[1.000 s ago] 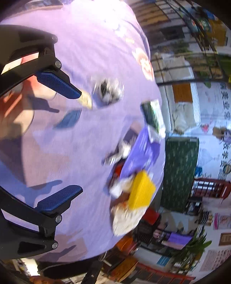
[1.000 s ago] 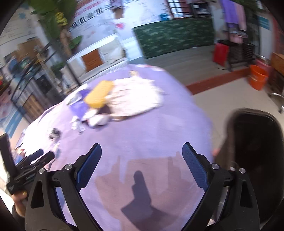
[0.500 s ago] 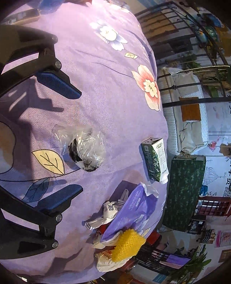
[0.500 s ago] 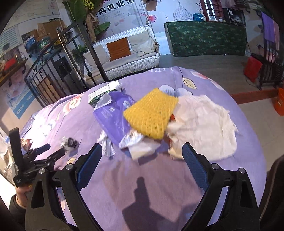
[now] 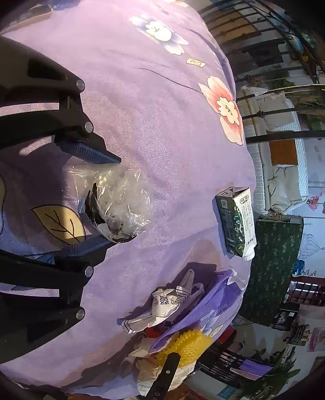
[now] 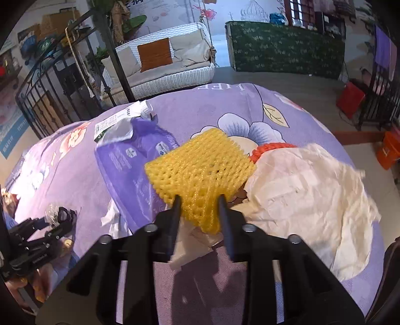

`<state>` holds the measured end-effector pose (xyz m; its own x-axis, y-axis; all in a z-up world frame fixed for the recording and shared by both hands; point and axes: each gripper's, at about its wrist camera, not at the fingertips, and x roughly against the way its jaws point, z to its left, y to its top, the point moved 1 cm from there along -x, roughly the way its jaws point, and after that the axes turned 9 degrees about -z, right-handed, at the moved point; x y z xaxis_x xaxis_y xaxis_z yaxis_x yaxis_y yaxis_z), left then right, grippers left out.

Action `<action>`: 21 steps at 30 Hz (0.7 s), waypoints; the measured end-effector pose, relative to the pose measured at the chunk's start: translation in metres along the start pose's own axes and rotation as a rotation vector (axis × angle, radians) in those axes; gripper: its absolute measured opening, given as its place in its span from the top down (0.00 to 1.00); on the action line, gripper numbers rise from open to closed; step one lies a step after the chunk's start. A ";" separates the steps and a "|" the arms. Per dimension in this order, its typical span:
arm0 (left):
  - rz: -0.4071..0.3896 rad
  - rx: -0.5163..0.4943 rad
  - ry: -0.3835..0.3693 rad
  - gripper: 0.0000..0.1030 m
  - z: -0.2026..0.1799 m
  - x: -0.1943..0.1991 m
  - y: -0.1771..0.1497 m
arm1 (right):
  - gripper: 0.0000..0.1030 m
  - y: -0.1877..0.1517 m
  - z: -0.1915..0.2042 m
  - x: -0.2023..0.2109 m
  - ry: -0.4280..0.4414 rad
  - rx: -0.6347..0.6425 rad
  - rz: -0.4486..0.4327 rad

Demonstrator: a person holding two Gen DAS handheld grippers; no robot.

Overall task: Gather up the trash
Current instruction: 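Close the right tool on the yellow mesh net and lift it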

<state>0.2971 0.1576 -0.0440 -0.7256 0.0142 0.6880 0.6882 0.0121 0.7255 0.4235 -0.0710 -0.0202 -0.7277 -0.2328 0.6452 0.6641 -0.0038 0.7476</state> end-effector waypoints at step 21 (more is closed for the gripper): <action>-0.131 0.060 -0.084 0.50 -0.033 0.077 -0.021 | 0.83 -0.046 0.004 0.109 0.095 -0.003 -0.103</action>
<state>0.2266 0.1259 -0.0059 -0.8080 0.0925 0.5819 0.5885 0.0791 0.8046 0.3128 -0.0926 0.0161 -0.7724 -0.3221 0.5474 0.5876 -0.0354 0.8083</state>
